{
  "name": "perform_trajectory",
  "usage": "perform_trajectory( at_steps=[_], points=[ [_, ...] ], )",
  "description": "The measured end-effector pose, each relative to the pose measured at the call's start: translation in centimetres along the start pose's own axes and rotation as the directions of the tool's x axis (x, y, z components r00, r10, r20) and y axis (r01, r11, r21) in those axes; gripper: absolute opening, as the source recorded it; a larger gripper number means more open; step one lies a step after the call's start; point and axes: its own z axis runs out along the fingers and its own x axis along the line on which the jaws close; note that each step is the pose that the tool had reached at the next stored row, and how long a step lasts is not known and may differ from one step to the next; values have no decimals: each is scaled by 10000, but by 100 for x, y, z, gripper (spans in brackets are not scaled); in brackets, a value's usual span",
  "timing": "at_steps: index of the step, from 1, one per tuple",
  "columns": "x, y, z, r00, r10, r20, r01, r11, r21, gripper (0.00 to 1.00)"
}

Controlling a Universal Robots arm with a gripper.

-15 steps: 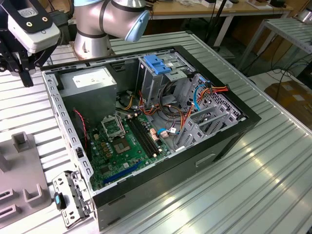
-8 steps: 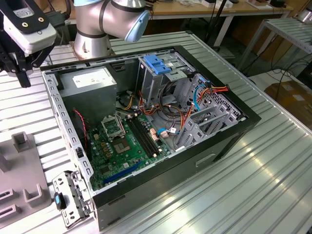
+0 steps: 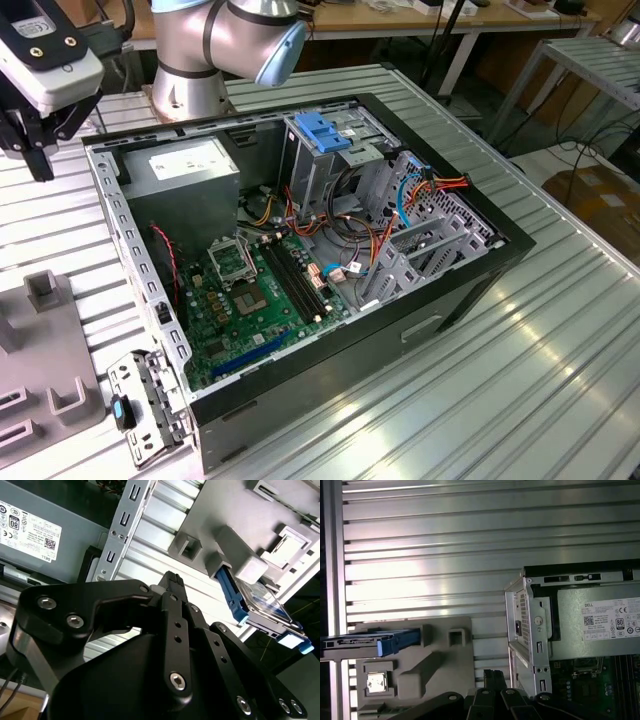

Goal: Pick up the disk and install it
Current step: 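Reach for the disk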

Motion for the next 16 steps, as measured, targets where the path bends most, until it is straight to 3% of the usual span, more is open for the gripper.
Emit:
perform_trajectory(
  at_steps=[16],
  points=[
    [86, -7, 2, 10000, 1, -38, -1, 10000, -7, 10]
  ],
)
